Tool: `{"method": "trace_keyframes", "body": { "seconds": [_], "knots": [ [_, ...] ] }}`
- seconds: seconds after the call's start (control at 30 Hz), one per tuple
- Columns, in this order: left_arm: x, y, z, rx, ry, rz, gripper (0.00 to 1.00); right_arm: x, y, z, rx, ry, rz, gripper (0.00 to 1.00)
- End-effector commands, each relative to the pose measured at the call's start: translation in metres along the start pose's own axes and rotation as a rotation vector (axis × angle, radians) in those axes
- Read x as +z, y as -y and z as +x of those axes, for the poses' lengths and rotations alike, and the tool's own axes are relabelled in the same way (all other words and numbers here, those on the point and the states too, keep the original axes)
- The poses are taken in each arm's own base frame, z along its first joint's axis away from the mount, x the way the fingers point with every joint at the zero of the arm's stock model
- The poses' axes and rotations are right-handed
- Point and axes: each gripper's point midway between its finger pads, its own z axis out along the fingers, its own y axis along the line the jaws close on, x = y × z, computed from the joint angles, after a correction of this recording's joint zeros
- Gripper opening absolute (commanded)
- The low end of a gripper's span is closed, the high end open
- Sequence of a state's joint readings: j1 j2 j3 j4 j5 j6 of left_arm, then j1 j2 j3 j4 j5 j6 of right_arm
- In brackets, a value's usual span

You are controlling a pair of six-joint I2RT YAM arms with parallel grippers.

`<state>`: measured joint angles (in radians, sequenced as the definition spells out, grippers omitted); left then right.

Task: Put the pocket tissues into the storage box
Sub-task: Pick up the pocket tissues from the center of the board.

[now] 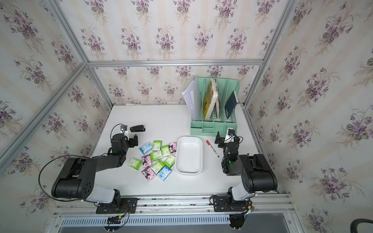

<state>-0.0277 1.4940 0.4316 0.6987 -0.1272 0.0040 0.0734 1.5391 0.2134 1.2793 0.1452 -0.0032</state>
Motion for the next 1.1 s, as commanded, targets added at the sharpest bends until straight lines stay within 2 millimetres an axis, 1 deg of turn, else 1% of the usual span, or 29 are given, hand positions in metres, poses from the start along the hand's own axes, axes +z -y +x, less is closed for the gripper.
{"method": "trace_keyframes", "body": {
  "seconds": [0.0, 0.43, 0.5, 0.53, 0.57, 0.6, 0.63, 0.67, 0.7, 0.73, 0.77, 0.83, 0.87, 0.9, 0.97, 1.03, 1.07],
  "knots": [
    [0.0, 0.0, -0.006, -0.001, 0.02, -0.001, 0.99, 0.001, 0.0, -0.004, 0.007, 0.013, 0.0, 1.0],
    [0.0, 0.0, -0.006, 0.001, 0.019, 0.0, 0.99, 0.002, -0.001, -0.003, 0.01, 0.007, -0.009, 1.0],
    [-0.001, -0.001, -0.007, 0.001, 0.024, -0.002, 0.99, 0.001, 0.0, -0.006, 0.011, 0.018, -0.012, 1.0],
    [-0.001, -0.006, -0.01, -0.01, 0.028, -0.03, 0.99, 0.0, -0.002, -0.007, 0.006, 0.018, -0.024, 1.0],
    [-0.003, -0.009, -0.011, -0.018, 0.005, -0.048, 0.99, 0.0, -0.005, -0.011, 0.0, 0.018, -0.039, 1.0],
    [-0.004, -0.011, -0.017, -0.011, 0.006, -0.061, 0.99, 0.002, -0.007, -0.014, -0.005, 0.005, -0.046, 1.0],
    [-0.006, -0.012, -0.019, 0.001, -0.033, -0.078, 0.99, 0.005, -0.008, -0.017, -0.009, -0.015, -0.046, 1.0],
    [-0.013, -0.014, -0.034, -0.008, -0.066, -0.083, 0.99, 0.009, -0.007, -0.023, -0.014, -0.033, -0.017, 1.0],
    [-0.019, -0.016, -0.044, -0.021, -0.113, -0.086, 0.99, 0.012, -0.005, -0.032, -0.021, -0.045, 0.02, 1.0],
    [-0.025, -0.017, -0.048, -0.025, -0.158, -0.085, 0.99, 0.014, -0.007, -0.045, -0.019, -0.033, 0.034, 1.0],
    [-0.033, -0.017, -0.057, -0.031, -0.171, -0.082, 0.99, 0.016, -0.011, -0.058, -0.015, -0.036, 0.037, 1.0],
    [-0.054, -0.015, -0.073, -0.039, -0.17, -0.062, 0.99, 0.025, -0.025, -0.084, 0.012, -0.086, 0.033, 1.0],
    [-0.065, -0.013, -0.08, -0.052, -0.157, -0.044, 0.99, 0.03, -0.035, -0.092, 0.008, -0.137, 0.025, 1.0],
    [-0.078, -0.009, -0.087, -0.076, -0.143, -0.007, 0.99, 0.033, -0.052, -0.097, -0.016, -0.196, -0.009, 1.0],
    [-0.103, -0.003, -0.098, -0.126, -0.122, 0.063, 0.99, 0.03, -0.093, -0.106, -0.08, -0.262, -0.088, 1.0],
    [-0.129, 0.005, -0.104, -0.173, -0.12, 0.145, 0.99, 0.013, -0.147, -0.112, -0.108, -0.292, -0.227, 1.0],
    [-0.139, 0.01, -0.105, -0.184, -0.122, 0.182, 0.99, 0.004, -0.17, -0.11, -0.109, -0.316, -0.295, 1.0]
  ]
}}
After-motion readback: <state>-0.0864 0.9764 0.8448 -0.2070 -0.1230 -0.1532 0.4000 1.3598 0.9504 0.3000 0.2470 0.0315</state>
